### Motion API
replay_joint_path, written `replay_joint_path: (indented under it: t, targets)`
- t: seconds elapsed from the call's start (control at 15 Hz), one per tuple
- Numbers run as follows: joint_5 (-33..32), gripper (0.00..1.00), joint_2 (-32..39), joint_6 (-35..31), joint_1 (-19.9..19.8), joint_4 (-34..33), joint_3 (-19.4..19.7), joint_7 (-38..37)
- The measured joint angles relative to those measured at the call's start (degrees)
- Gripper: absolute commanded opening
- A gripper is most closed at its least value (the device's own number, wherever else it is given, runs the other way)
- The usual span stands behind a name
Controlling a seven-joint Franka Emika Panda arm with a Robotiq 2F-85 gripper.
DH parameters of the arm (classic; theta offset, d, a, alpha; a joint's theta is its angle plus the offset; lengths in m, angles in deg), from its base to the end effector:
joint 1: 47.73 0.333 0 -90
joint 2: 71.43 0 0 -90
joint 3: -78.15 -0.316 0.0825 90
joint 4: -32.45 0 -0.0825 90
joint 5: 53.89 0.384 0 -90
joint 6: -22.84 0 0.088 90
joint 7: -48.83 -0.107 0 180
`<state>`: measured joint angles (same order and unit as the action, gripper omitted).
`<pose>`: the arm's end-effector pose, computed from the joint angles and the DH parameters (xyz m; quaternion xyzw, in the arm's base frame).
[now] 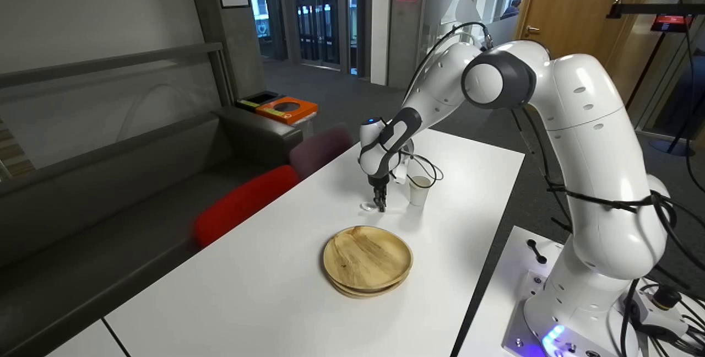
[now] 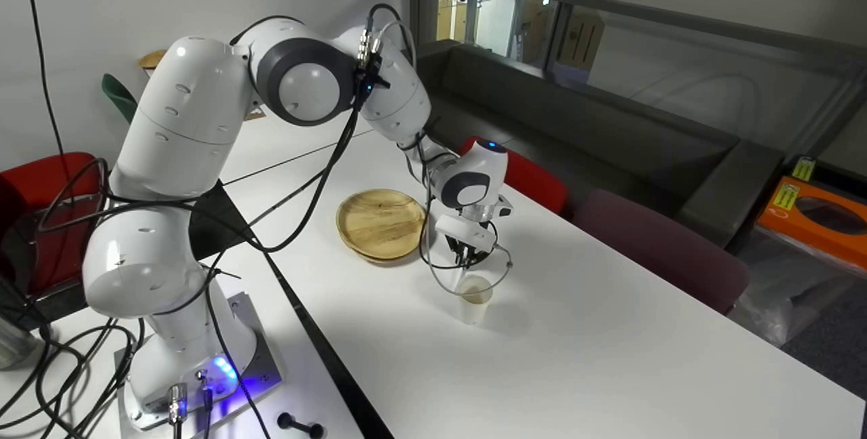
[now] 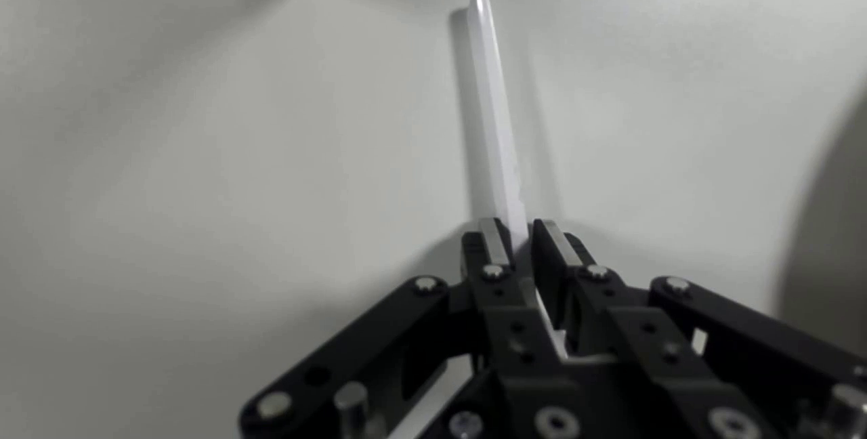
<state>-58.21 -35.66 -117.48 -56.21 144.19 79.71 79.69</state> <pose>0.5923 -0.1048 0.1445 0.9748 0.2121 -0.0694 0.0065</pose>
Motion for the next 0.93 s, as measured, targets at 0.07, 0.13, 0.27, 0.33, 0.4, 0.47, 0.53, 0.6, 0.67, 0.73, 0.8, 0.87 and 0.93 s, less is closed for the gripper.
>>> replay_joint_path:
  t: [0.07, 0.13, 0.27, 0.33, 0.4, 0.47, 0.53, 0.6, 0.67, 0.73, 0.8, 0.87, 0.93]
  targets:
    - [0.11, 0.01, -0.21, 0.08, -0.25, 0.00, -0.47, 0.00]
    - [0.25, 0.00, -0.54, 0.25, -0.62, 0.00, -1.16, 0.00]
    - [0.75, 0.01, -1.28, 0.63, -1.18, 0.00, -2.32, 0.03]
    - [1.02, 0.02, -1.76, 0.87, -1.45, 0.00, -2.84, 0.03]
    - [1.30, 0.02, -2.18, 1.07, -1.64, 0.00, -3.22, 0.04]
    - [1.50, 0.02, -2.50, 1.13, -1.86, 0.00, -3.60, 0.04]
    - [1.67, 0.02, -2.75, 1.18, -2.06, 0.01, -3.86, 0.04]
    - [1.84, 0.02, -3.04, 1.29, -2.16, 0.01, -4.02, 0.07]
    - [1.96, 0.02, -3.33, 1.33, -2.17, 0.01, -4.07, 0.07]
    - [2.09, 0.02, -3.57, 1.34, -2.17, 0.01, -4.11, 0.07]
    - [2.24, 0.02, -3.75, 1.34, -2.17, 0.01, -4.14, 0.07]
    - [2.34, 0.02, -3.86, 1.34, -2.17, 0.01, -4.16, 0.07]
    - [2.41, 0.02, -3.92, 1.34, -2.17, 0.01, -4.16, 0.07]
